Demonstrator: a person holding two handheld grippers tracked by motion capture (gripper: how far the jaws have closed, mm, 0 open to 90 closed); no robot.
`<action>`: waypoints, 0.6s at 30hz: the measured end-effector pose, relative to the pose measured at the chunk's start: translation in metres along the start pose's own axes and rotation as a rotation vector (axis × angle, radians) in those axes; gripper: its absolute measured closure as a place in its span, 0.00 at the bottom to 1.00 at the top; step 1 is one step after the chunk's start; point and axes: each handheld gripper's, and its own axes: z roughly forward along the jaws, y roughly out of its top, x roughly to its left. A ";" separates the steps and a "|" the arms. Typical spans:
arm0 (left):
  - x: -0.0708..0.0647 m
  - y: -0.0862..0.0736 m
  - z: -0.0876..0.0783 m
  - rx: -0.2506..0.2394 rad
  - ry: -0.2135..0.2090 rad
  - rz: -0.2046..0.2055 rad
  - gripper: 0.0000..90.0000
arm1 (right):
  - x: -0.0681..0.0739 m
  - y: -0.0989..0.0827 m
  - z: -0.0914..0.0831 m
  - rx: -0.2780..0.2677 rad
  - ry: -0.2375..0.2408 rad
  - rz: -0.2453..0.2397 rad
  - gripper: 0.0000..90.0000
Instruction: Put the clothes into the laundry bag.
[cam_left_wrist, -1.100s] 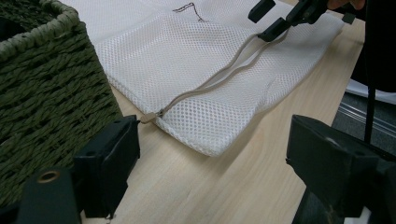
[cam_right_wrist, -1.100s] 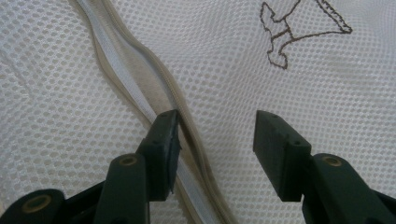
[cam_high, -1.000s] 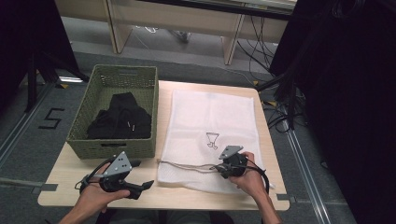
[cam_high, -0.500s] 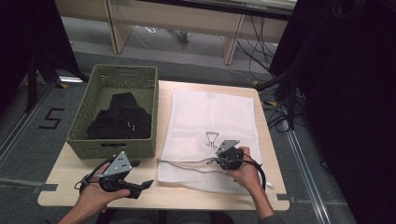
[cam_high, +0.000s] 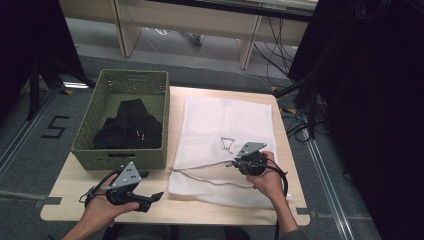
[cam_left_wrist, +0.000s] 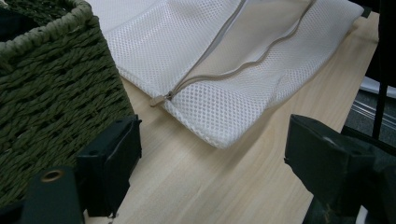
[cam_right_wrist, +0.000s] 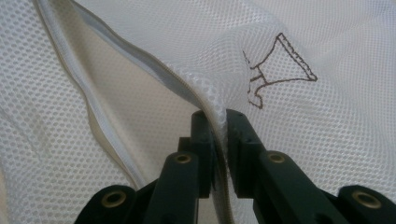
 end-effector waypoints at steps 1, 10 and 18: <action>0.001 0.002 -0.002 -0.012 0.003 -0.002 0.20 | -0.001 0.002 -0.002 -0.004 0.003 0.014 0.92; 0.019 0.027 -0.029 -0.067 0.077 -0.009 0.20 | -0.008 0.010 -0.013 -0.037 0.031 0.024 0.92; 0.075 0.062 -0.053 -0.039 0.193 -0.034 0.19 | -0.009 0.012 -0.015 -0.034 0.028 0.020 0.91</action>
